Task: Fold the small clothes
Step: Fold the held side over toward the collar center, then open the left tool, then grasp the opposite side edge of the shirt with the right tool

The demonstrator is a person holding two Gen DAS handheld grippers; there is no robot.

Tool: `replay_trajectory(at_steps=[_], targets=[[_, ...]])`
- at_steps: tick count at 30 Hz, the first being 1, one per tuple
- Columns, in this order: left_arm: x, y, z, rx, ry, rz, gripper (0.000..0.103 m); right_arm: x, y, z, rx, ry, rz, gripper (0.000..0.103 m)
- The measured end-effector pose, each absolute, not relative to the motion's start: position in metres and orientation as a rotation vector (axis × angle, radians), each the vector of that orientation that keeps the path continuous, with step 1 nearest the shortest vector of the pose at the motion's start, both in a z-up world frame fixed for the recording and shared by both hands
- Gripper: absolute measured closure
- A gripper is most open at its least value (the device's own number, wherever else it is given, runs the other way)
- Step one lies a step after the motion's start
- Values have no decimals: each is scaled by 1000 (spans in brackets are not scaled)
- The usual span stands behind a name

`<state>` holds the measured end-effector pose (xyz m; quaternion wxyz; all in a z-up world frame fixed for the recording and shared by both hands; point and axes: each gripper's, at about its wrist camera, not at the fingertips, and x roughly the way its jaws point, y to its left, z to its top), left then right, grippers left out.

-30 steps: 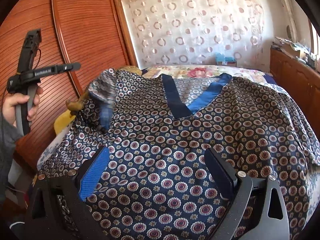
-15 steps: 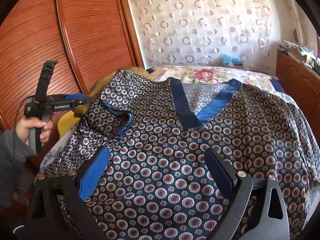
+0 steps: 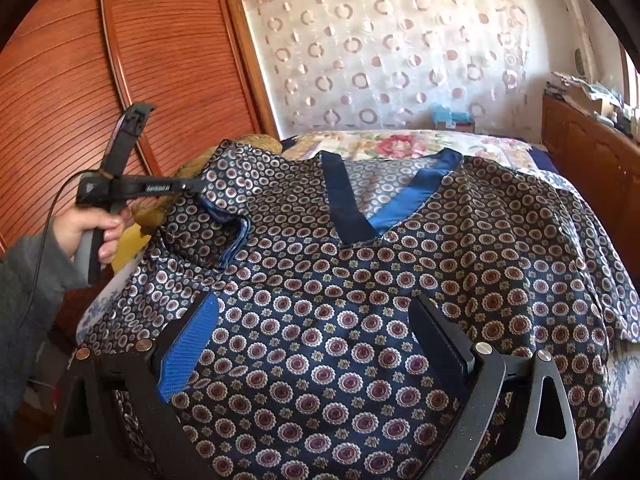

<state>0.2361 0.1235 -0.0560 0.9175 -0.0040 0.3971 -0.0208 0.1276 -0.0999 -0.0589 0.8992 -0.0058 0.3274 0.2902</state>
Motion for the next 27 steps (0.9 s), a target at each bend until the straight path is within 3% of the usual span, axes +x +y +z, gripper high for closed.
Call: replay_trajectory(at_steps=[10,11,13,15,20,27], targets=[[277,80,-36,14,778,-55,103,124,-122,-58,-15,666,565,6],[274,72,-31,29,754,-61,101,125,-124,-58,-16,667,561,6],[266,61,-24,59,724,-80,85,126,-129,-59,-12,668,554,6],[256,54,-18,62,711,-118,62,126,-133,-58,-5,665,551,6],[228,47,-11,40,687,-168,46,126,-143,-56,5,650,536,6],[188,38,-35,30,706,-214,45,127,-165,-55,-11,639,480,6]])
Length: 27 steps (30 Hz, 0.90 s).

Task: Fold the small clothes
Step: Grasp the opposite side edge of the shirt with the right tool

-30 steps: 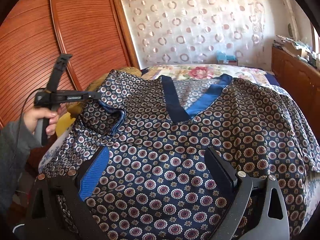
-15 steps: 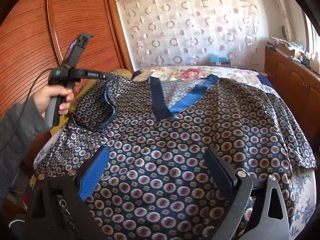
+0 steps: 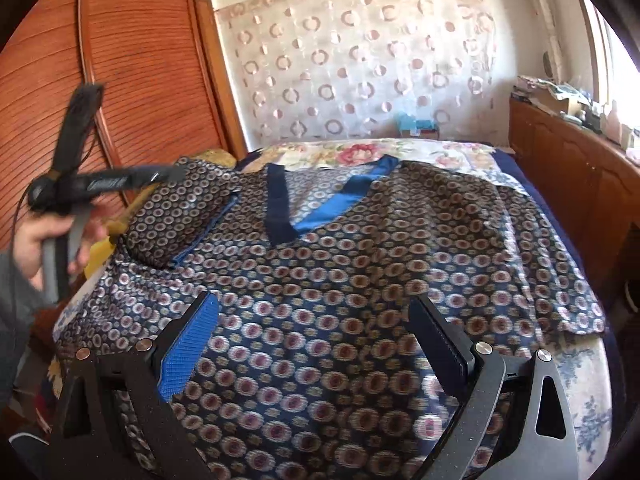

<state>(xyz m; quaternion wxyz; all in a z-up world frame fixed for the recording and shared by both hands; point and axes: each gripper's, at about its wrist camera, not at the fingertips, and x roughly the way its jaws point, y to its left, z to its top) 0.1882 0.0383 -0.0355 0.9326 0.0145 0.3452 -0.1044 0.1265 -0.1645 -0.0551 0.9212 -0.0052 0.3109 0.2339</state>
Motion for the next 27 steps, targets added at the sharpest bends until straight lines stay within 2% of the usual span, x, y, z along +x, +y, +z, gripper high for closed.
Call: replay_trajectory(at_steps=[8,18,21,25,27], targets=[[177,24,-81,61,814,-220,45,136,-215,-54,-16,643,362,6],[181,11,-103,92,889,-243,45,168,-289,-49,-45,664,198,6],[180,8,-103,107,877,-238,45,180,-312,-52,-22,696,179,15],[182,8,-105,95,872,-237,43,191,-335,-57,-17,739,150,20],[183,10,-105,86,878,-247,37,197,-344,-63,-16,774,142,23]])
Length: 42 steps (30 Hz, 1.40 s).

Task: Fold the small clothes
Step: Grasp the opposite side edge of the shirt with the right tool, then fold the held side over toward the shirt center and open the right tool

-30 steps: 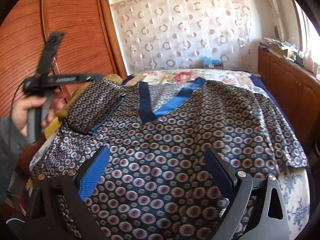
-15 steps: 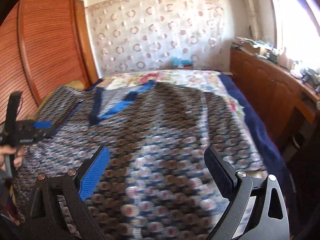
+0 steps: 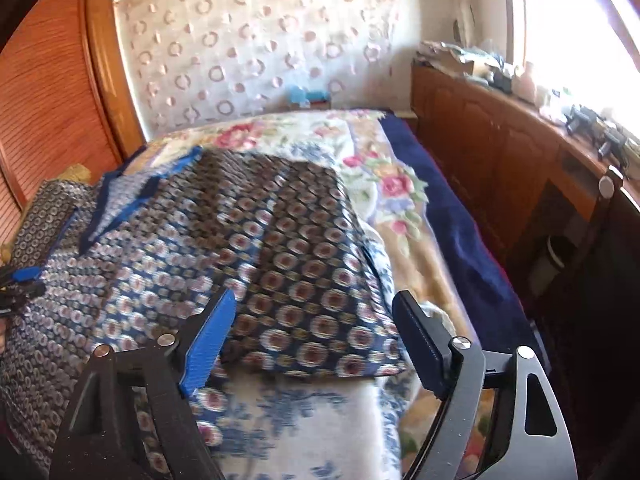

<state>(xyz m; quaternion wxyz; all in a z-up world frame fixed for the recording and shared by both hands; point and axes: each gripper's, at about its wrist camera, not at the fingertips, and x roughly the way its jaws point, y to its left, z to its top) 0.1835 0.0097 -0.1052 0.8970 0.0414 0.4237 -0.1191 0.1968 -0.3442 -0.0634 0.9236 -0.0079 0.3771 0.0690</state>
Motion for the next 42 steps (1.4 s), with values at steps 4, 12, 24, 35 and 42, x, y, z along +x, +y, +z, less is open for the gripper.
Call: replay_trajectory(at_steps=[4,12,24,35,42], targets=[[184,4,-108,115,890,-275,19,208,-356,-78,2,840,140,29],[186,2,-111,116,908,-278,3,217,-361,-90,41,908,196,61],[184,5,-112,109,924,-260,0,213,-350,-87,-87,860,109,98],[163,0,-85,43,861,-284,0,208,-338,-66,-83,771,161,103],[133,-1,-46,-35,747,-302,0,202,-295,-43,-126,688,264,103]])
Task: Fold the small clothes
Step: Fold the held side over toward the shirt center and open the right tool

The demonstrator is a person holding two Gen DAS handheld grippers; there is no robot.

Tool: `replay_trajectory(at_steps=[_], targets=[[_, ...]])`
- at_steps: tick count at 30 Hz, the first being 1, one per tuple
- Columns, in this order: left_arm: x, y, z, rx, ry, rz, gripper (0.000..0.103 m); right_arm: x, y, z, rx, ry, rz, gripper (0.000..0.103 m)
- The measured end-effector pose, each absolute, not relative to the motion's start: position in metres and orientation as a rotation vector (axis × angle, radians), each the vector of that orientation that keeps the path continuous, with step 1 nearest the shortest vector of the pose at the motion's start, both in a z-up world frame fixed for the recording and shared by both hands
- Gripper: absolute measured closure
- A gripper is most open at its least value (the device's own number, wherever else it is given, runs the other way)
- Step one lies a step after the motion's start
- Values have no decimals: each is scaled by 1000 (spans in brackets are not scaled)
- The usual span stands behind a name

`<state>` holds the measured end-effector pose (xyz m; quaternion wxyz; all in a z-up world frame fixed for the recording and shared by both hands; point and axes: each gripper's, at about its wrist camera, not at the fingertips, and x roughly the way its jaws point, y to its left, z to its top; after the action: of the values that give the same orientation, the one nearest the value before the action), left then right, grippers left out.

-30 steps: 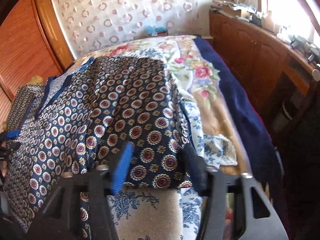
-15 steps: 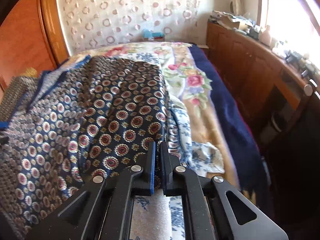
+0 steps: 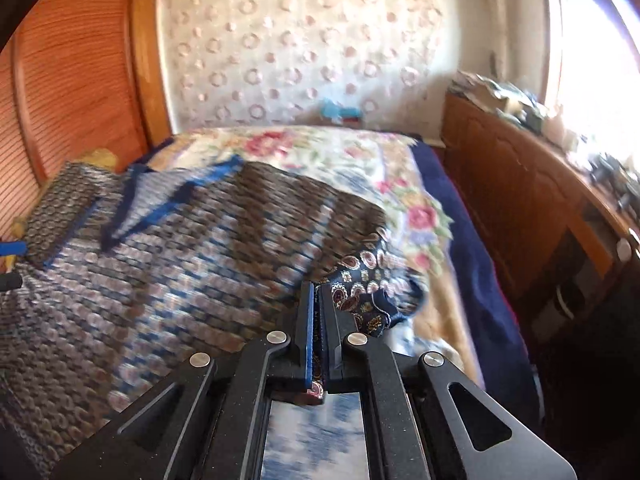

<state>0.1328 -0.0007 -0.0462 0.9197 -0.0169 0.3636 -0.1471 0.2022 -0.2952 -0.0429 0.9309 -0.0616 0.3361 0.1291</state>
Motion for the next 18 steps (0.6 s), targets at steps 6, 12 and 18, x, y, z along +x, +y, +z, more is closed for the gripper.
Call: replay_trajectory(at_steps=[6,12,18], targets=[[121,-11,-33,-51,706,-302,0,195,-244,-51,-180,688,345,103],[106,-17,-23,-58,674,-318,0,196,-230,-67,-174,740,370,84],[95,-26,-13,-24,638,-323,0,183,-248,-60,-136,717,350,56]])
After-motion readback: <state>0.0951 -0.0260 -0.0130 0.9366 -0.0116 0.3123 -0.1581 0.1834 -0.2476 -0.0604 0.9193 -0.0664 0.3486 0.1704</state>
